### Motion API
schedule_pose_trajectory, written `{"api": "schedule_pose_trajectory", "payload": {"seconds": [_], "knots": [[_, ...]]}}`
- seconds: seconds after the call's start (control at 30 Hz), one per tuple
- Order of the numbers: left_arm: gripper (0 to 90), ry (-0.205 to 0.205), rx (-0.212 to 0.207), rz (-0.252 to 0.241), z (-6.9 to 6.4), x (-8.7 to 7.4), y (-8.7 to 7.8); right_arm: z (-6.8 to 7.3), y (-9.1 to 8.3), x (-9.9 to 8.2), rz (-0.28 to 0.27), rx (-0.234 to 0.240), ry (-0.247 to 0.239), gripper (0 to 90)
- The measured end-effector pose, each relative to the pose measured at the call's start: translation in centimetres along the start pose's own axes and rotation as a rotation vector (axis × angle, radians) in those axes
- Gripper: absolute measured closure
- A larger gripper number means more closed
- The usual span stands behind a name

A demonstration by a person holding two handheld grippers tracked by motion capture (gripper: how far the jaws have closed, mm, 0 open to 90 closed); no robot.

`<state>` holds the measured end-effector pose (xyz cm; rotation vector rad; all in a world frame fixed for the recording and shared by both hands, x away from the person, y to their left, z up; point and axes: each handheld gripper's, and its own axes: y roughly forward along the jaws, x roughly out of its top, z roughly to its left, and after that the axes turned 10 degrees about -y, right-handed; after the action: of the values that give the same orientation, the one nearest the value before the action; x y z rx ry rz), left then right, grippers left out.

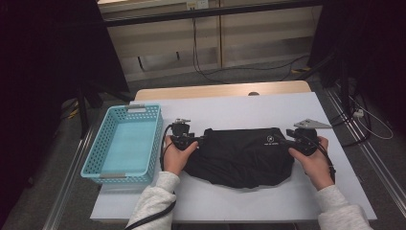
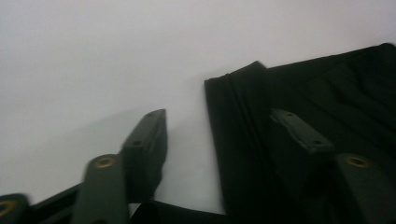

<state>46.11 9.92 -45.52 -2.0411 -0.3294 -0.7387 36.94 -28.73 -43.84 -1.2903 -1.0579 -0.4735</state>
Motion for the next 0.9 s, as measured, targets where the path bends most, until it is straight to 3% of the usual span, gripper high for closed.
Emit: {"api": "schedule_pose_trajectory", "payload": {"seconds": [0.1,0.13,0.17,0.23,0.37,0.47,0.5,0.53,0.57,0.7,0.8,0.9], "knots": [[69.3,0.003,-0.002,0.018,0.0,-0.1,0.1,-0.9,0.4,-0.5,0.039,-0.037,0.023,46.5],[69.3,-0.004,-0.011,0.025,0.0,-0.2,0.2,-0.9,0.4,-0.5,0.039,-0.037,0.023,46.5],[78.3,-0.008,-0.027,0.042,0.0,-0.2,0.2,-1.2,0.7,-0.8,0.058,-0.043,0.033,48.3],[83.7,-0.008,-0.034,0.051,-0.2,-0.2,0.1,-1.3,1.1,-1.1,0.089,-0.017,0.049,51.0],[88.0,-0.012,-0.04,0.044,-0.1,-0.1,-0.1,-1.2,1.9,-1.6,0.144,-0.002,0.029,58.1],[88.4,-0.019,-0.048,0.044,0.1,-0.1,-0.3,-1.3,2.2,-1.8,0.146,0.003,0.036,62.1],[88.7,-0.019,-0.055,0.049,0.1,-0.1,-0.4,-1.3,2.3,-1.8,0.141,0.024,0.038,72.4],[88.9,-0.019,-0.055,0.049,0.1,-0.1,-0.4,-1.3,2.3,-1.8,0.141,0.024,0.038,72.4],[89.1,-0.02,-0.059,0.046,0.0,0.0,-0.6,-1.2,2.3,-1.8,0.139,0.051,0.028,83.2],[89.4,-0.024,-0.065,0.038,0.1,0.0,-0.8,-1.2,1.9,-1.5,0.105,0.058,0.039,85.7],[89.5,-0.032,-0.073,0.027,0.3,0.0,-1.0,-1.5,0.3,-0.9,0.054,0.055,0.032,85.8],[89.5,-0.026,-0.078,0.026,0.0,-0.2,-0.8,-2.0,-1.3,-1.0,0.039,0.046,0.023,85.8]]}}
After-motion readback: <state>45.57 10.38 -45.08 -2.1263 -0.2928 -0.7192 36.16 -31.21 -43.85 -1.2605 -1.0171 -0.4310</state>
